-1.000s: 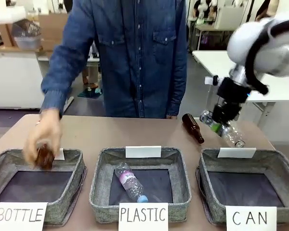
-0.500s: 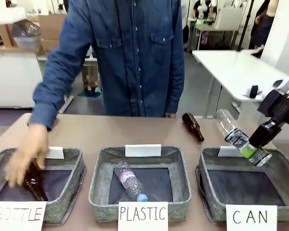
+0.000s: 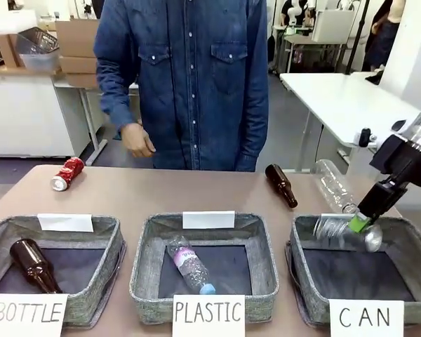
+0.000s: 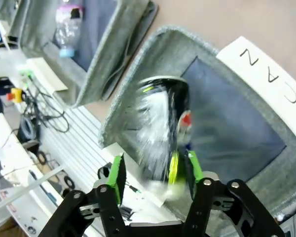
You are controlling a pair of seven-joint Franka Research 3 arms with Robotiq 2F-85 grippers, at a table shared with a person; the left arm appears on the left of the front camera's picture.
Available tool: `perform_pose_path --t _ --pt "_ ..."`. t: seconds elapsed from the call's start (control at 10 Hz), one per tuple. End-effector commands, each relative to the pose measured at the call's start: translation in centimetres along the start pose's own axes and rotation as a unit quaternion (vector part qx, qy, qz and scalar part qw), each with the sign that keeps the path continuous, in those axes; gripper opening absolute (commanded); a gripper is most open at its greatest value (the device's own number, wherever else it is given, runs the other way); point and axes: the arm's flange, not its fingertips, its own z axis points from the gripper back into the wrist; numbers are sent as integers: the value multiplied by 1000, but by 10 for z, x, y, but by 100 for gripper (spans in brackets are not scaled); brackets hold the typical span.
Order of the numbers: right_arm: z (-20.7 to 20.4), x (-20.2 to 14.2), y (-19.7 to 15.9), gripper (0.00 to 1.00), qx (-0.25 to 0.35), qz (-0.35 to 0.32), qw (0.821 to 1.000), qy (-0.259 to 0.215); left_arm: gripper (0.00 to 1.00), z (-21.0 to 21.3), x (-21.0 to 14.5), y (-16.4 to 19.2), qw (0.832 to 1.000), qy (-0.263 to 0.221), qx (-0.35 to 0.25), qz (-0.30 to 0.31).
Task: Sort the can waste into the basket.
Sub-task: Pick up the can waste from the table and place it in the right Fabric basket.
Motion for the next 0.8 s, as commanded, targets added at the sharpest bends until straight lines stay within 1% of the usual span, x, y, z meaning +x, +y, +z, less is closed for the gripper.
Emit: perform_pose_path --t 0.0,0.4,0.5,0.6,0.7 --pt "6 7 -3 100 -6 -4 1000 4 100 1 -1 -2 1000 6 -4 -11" --pt "3 4 -4 100 15 -10 1000 -7 100 1 -1 -2 1000 6 -4 -11" --pt "6 3 -4 100 50 -9 998 -32 100 1 -1 -2 1000 6 -4 -11" --pt "18 -2 -4 100 148 -6 984 -94 100 1 -1 -2 1000 6 -4 -11" --pt "36 -6 -7 100 296 -53 927 -224 100 1 -1 -2 1000 6 -4 -11"
